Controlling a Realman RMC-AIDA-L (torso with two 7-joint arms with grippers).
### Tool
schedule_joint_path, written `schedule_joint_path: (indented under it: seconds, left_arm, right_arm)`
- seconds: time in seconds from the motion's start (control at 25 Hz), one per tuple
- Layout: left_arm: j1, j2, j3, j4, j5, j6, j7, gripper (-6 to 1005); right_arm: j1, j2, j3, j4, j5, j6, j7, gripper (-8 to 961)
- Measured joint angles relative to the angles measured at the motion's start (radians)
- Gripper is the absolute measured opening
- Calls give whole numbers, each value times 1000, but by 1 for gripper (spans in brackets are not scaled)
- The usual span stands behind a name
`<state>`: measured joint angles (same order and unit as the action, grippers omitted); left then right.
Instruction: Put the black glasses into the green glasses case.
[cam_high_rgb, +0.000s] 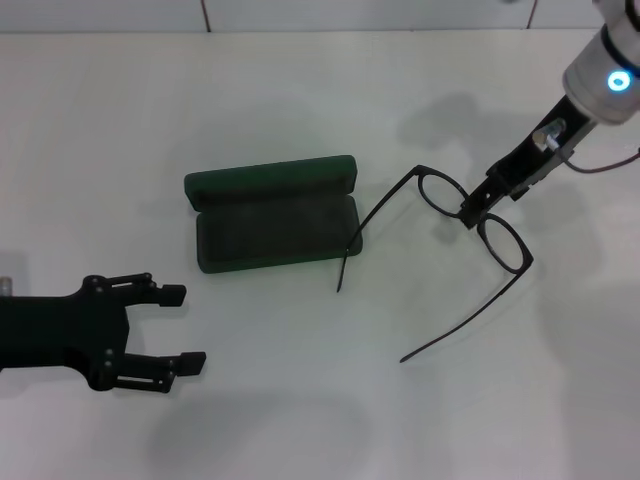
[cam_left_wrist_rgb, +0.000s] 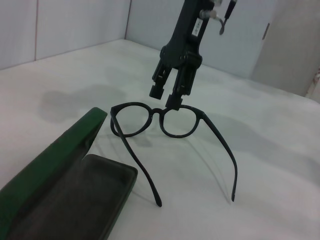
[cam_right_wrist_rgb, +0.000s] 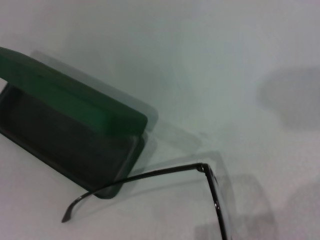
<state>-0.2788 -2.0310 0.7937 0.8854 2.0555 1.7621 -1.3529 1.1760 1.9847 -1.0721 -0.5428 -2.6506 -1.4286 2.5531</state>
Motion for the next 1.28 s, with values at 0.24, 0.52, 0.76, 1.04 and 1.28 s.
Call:
schedule_joint_path:
  seconds: [0.24, 0.52, 0.76, 1.04, 1.28]
  left_arm:
    - [-1, -1, 0, -20, 0, -9, 29, 891]
    - [-1, -3, -2, -22, 0, -9, 32, 890]
    - [0, -4, -2, -22, 0, -9, 36, 890]
    - [-3, -4, -2, -22, 0, -9, 36, 889]
    - [-3, -4, -2, -22, 0, -9, 37, 889]
  right_arm:
    - [-14, 30, -101, -13, 1, 46, 0, 710]
    - [-23, 37, -121, -13, 15, 103, 15, 678]
    - [-29, 34, -120, -11, 36, 116, 15, 474]
    - [-29, 34, -120, -7, 38, 111, 16, 83]
    - [-37, 28, -119, -19, 38, 95, 18, 52]
